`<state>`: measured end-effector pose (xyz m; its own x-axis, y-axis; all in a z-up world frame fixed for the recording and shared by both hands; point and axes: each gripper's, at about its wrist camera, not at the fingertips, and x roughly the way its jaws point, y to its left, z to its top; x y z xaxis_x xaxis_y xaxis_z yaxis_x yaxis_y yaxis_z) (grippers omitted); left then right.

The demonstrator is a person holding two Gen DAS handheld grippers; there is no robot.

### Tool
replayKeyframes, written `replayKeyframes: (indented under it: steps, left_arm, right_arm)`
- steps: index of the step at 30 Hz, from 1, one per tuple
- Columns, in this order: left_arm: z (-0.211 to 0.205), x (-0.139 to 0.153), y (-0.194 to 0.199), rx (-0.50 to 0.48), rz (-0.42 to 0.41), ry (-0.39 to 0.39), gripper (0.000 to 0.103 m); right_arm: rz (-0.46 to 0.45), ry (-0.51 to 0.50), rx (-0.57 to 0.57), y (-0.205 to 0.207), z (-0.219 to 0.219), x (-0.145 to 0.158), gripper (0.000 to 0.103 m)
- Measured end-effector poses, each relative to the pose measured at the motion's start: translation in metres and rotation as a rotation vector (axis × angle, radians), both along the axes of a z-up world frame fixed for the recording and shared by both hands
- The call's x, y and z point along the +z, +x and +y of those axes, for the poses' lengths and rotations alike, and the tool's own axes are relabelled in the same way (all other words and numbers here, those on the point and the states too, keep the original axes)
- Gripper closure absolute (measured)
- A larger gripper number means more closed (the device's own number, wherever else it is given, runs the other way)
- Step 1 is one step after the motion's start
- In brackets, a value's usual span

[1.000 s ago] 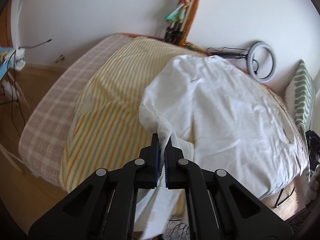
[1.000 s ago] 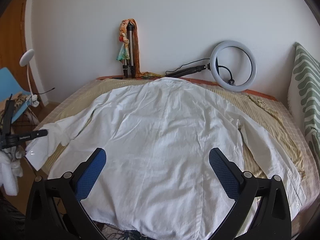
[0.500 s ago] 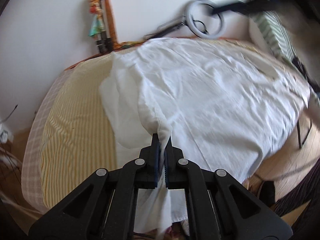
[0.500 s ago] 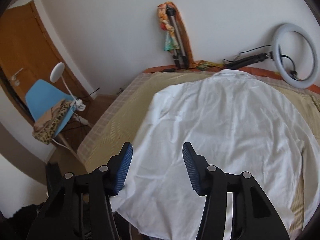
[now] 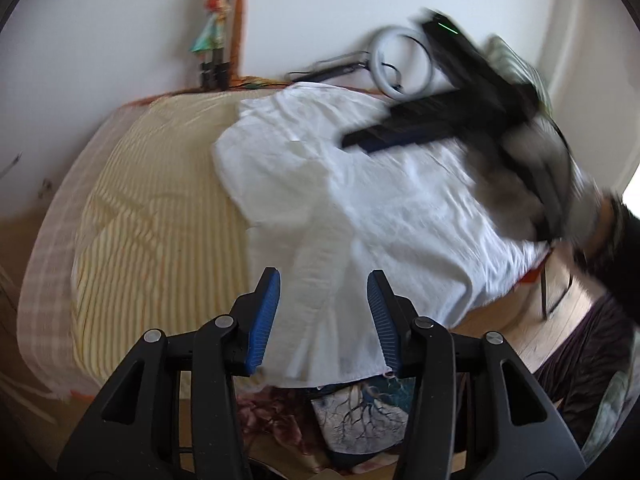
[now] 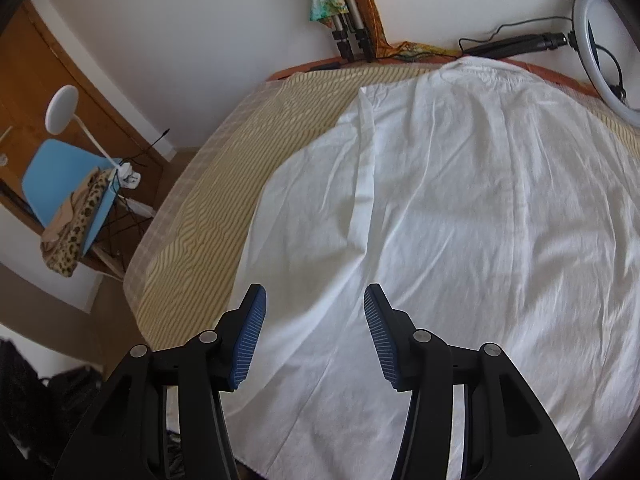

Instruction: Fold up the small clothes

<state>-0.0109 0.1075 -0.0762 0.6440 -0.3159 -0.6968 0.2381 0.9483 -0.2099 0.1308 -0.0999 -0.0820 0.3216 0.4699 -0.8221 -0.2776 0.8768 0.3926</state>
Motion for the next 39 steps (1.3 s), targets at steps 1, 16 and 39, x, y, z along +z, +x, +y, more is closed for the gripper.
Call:
replayKeyframes:
  steps: [1, 16, 39]
  left_arm:
    - [0.013, -0.002, 0.003, 0.036, 0.021, -0.036, 0.056]
    - [-0.022, -0.032, -0.003, -0.131, 0.237, -0.326, 0.057]
    - [-0.023, -0.079, -0.010, 0.004, 0.394, -0.290, 0.095]
  right_arm:
    - [0.005, 0.010, 0.004, -0.008, 0.001, 0.000, 0.053]
    - [-0.058, -0.094, 0.003, -0.025, 0.038, -0.006, 0.053]
    - [0.025, -0.261, 0.130, 0.015, 0.106, -0.041, 0.099]
